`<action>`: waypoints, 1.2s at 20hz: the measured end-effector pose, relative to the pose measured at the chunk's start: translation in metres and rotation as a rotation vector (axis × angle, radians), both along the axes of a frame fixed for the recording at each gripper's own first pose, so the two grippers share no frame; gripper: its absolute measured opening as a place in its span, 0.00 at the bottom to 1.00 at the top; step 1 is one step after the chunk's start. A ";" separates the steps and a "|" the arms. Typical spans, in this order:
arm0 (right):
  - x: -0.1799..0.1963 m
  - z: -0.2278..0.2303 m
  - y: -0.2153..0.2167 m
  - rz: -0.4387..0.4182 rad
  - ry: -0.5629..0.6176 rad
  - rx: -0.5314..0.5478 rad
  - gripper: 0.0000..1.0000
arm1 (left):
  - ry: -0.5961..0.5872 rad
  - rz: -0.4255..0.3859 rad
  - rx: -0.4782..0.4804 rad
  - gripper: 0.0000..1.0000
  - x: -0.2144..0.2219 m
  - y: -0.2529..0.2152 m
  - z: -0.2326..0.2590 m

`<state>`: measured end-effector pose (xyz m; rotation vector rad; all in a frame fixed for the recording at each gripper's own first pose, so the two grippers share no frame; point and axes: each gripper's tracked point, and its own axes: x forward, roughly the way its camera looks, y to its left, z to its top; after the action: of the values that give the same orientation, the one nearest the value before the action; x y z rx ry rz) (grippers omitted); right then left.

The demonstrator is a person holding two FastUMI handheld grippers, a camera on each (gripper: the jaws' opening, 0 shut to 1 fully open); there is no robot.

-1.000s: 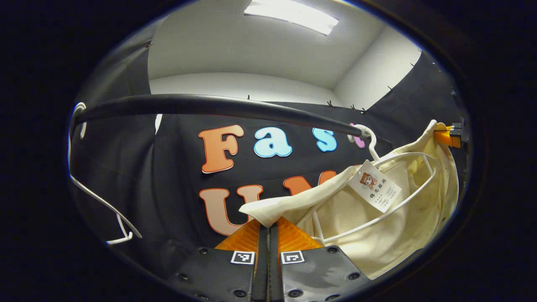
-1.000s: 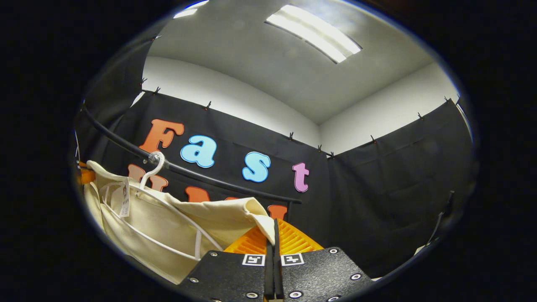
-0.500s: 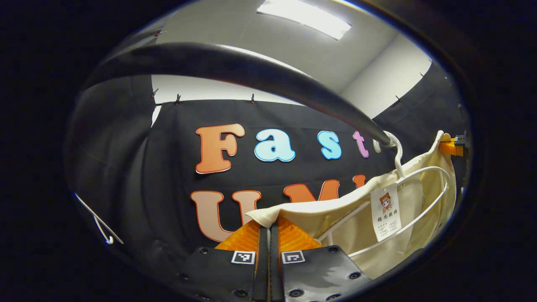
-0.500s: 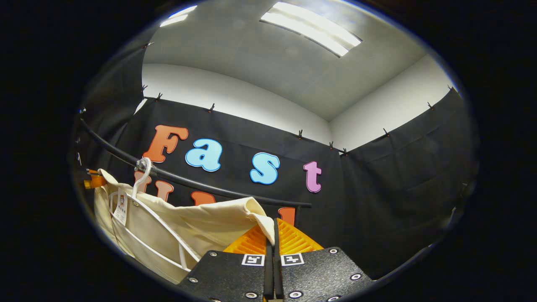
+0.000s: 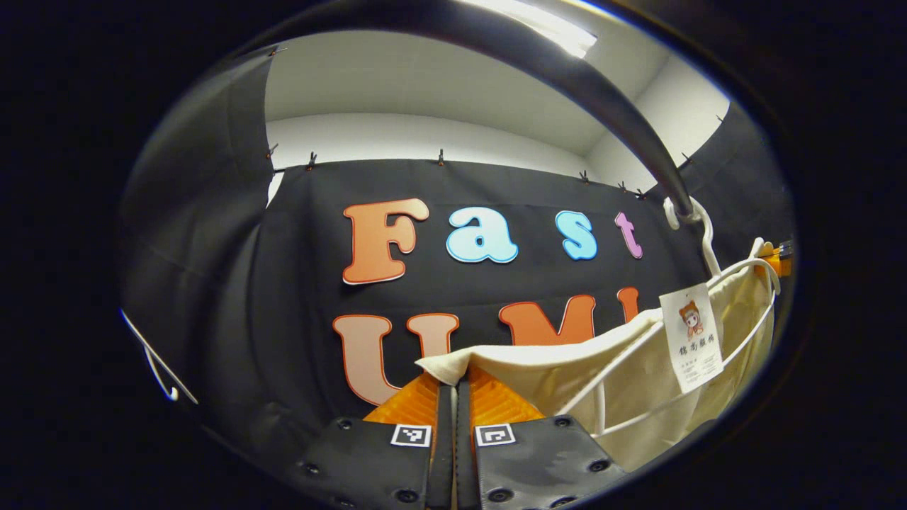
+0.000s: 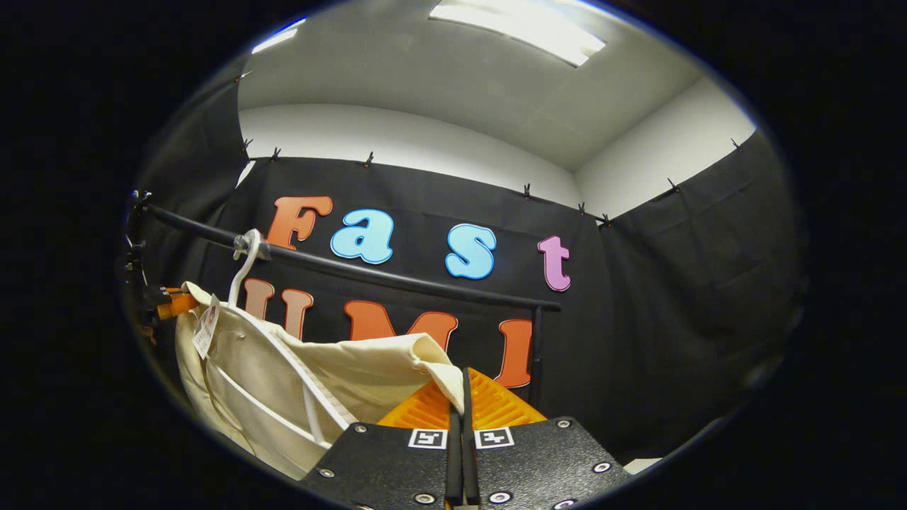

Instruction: Grasp the clothes on the hanger with both hands and then place them into the laundry hamper below.

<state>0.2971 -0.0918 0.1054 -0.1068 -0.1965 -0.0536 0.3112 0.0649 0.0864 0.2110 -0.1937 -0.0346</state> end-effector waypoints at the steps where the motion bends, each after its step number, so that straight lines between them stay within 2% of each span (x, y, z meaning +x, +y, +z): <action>1: 0.001 -0.007 0.001 0.000 0.004 -0.001 0.00 | 0.002 0.007 0.000 0.08 -0.001 0.000 -0.006; 9: -0.008 -0.039 -0.005 0.000 0.032 0.115 0.00 | 0.085 -0.007 0.001 0.09 -0.008 -0.003 -0.046; 16: -0.026 -0.085 -0.016 -0.053 0.100 0.120 0.00 | 0.129 -0.025 0.009 0.09 -0.019 -0.010 -0.073; 24: -0.059 -0.125 0.000 -0.053 0.177 0.110 0.00 | 0.201 0.008 0.000 0.09 -0.053 0.006 -0.111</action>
<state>0.2378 -0.0919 -0.0191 -0.0070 -0.0136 -0.1072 0.2584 0.0710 -0.0248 0.2066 0.0078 -0.0473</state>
